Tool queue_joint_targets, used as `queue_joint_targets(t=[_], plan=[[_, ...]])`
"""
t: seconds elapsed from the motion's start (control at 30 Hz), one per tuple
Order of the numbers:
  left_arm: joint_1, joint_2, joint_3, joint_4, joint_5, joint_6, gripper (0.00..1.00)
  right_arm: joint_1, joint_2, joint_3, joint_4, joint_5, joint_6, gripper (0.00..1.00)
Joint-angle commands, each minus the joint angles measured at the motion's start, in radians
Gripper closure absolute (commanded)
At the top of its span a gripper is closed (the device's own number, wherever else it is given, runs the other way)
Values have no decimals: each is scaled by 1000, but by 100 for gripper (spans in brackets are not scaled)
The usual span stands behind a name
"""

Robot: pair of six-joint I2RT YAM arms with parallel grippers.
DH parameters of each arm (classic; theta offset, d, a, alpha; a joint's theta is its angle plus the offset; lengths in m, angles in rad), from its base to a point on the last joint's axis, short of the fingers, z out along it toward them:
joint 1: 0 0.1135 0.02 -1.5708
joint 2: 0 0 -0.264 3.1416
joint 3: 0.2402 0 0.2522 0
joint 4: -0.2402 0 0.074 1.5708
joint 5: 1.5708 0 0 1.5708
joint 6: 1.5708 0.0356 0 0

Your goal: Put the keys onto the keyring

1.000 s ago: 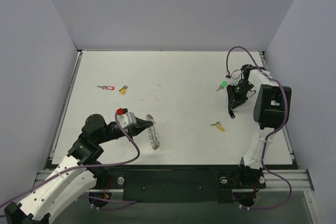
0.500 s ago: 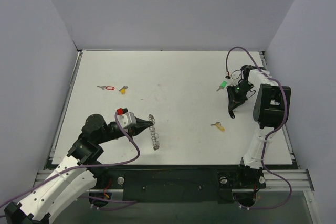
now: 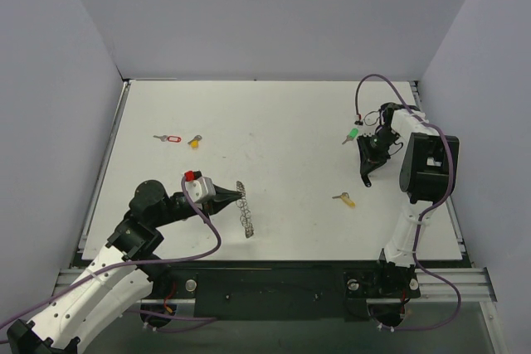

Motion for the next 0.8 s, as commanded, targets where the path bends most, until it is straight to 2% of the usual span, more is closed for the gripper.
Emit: queue_joint_targets(t=[0.0, 0.77], plan=[[3, -8, 7, 38, 15, 8, 100, 8, 7, 31, -65, -12, -12, 85], [3, -11, 9, 39, 18, 9, 100, 15, 29, 37, -72, 0, -12, 89]])
